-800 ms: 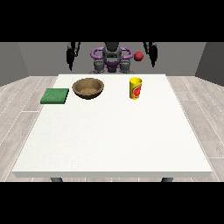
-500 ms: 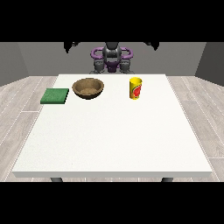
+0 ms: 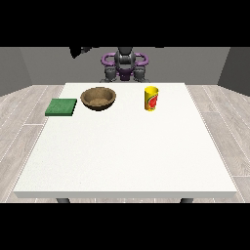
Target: Pick the cup and pour the ball into the bowl, then pick the bowl and place it on the pad
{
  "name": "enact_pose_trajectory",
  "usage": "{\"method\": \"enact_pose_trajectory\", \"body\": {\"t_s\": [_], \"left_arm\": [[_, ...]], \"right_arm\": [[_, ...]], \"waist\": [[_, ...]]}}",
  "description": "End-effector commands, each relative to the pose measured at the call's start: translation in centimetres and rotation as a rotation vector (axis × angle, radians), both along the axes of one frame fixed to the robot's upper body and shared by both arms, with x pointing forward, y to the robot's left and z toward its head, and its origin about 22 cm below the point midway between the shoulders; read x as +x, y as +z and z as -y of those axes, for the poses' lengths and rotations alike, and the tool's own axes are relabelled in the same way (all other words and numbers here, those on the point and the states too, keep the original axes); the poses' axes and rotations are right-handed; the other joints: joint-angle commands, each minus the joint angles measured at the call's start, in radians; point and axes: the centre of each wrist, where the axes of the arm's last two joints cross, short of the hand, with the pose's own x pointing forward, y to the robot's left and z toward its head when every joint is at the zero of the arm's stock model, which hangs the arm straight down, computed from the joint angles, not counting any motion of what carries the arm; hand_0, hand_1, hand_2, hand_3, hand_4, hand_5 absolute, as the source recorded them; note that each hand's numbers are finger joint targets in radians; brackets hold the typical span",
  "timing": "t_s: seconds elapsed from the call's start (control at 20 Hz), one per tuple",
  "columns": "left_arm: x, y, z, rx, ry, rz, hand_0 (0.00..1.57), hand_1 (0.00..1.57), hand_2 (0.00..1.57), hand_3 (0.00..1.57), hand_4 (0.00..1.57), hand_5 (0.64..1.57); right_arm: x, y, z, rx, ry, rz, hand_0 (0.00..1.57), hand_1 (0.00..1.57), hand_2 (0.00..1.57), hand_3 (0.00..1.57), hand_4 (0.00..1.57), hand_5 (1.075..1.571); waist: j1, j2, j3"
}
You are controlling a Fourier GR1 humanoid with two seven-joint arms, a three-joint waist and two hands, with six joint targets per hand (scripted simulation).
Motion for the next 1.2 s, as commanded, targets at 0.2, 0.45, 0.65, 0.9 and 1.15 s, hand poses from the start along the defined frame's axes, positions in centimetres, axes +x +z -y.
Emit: {"method": "enact_pose_trajectory", "body": {"t_s": [0.2, 0.45, 0.65, 0.9, 1.15], "left_arm": [[4.0, 3.0, -3.0, 0.096, 0.012, 0.218, 0.00, 0.00, 0.00, 0.00, 0.00, 1.384], [7.1, 3.8, -4.3, 0.162, 0.060, 0.310, 0.00, 0.00, 0.00, 0.00, 0.00, 1.296], [9.3, 1.8, -4.4, 0.203, 0.101, 0.290, 0.00, 0.00, 0.00, 0.00, 0.00, 1.255], [10.2, -1.4, -5.2, 0.219, 0.114, 0.287, 0.00, 0.00, 0.00, 0.00, 0.00, 1.250], [11.8, -3.3, -4.3, 0.226, 0.133, 0.270, 0.00, 0.00, 0.00, 0.00, 0.00, 1.236]], "right_arm": [[3.5, 1.1, -2.5, 0.009, 0.059, 0.176, 0.00, 0.00, 0.00, 0.00, 0.00, 1.562], [5.4, 1.6, -0.7, -0.003, 0.096, 0.273, 0.00, 0.00, 0.00, 0.00, 0.00, 1.563], [7.2, 3.1, -0.7, -0.003, 0.120, 0.267, 0.00, 0.00, 0.00, 0.00, 0.00, 1.560], [7.7, 3.3, 2.8, -0.030, 0.133, 0.302, 0.00, 0.00, 0.00, 0.00, 0.00, 1.561], [8.1, 1.1, 3.6, -0.002, 0.118, 0.264, 0.00, 0.00, 0.00, 0.00, 0.00, 1.562]], "waist": [[-0.011, 0.236, -0.0014], [-0.041, 0.385, -0.0012], [-0.076, 0.389, -0.0016], [-0.103, 0.411, -0.0016], [-0.104, 0.373, -0.0015]]}}
